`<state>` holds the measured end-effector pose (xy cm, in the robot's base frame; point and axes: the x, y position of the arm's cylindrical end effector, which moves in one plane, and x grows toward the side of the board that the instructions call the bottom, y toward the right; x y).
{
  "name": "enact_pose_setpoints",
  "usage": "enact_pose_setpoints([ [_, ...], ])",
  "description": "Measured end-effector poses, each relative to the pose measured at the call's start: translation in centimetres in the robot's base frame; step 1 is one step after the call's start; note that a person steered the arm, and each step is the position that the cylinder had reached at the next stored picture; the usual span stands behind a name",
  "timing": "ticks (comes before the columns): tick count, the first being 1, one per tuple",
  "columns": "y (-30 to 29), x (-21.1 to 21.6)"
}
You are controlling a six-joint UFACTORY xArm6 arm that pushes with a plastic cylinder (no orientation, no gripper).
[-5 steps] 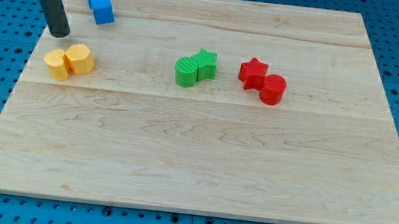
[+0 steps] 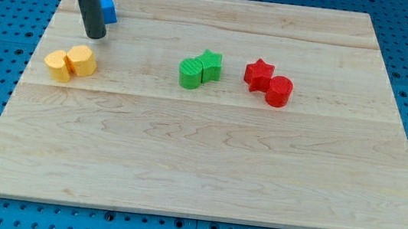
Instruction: Move your arm towards the green circle
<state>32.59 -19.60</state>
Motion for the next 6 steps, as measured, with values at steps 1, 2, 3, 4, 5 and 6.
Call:
enact_pose_setpoints([
  [1, 0.1, -0.1],
  [2, 5.2, -1.2],
  [3, 11.0, -1.2],
  [4, 12.4, -1.2],
  [5, 12.5, -1.2],
  [6, 12.6, -1.2],
])
